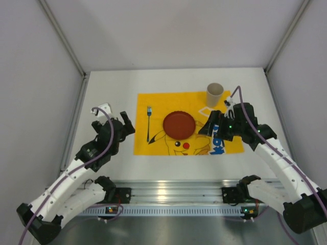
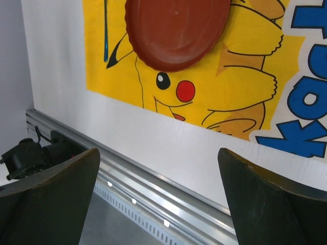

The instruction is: Set the dinner table for one person

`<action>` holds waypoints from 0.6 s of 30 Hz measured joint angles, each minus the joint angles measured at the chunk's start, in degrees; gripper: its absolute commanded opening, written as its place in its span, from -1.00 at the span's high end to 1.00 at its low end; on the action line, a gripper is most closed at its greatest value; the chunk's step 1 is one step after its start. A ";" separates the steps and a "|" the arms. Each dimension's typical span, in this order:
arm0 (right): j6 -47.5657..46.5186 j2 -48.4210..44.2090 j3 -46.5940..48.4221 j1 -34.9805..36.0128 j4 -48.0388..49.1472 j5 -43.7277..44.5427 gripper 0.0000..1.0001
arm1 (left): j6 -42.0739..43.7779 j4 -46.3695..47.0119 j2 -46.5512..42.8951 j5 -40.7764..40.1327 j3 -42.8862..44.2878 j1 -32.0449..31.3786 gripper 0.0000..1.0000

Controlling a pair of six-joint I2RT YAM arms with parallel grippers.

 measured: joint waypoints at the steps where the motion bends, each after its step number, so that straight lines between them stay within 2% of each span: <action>1: 0.00 -0.02 0.00 0.00 0.15 -0.11 -1.00 | 0.00 -0.44 -1.31 0.02 -0.55 0.00 -0.97; 7: -0.04 -0.07 0.70 0.02 0.52 1.22 -1.00 | -0.07 -3.56 -7.76 1.16 -4.07 0.00 -0.97; 18: -1.73 -5.05 3.82 0.02 -1.55 9.05 -0.99 | 1.05 -5.55 -8.52 -2.29 -6.08 0.00 -0.97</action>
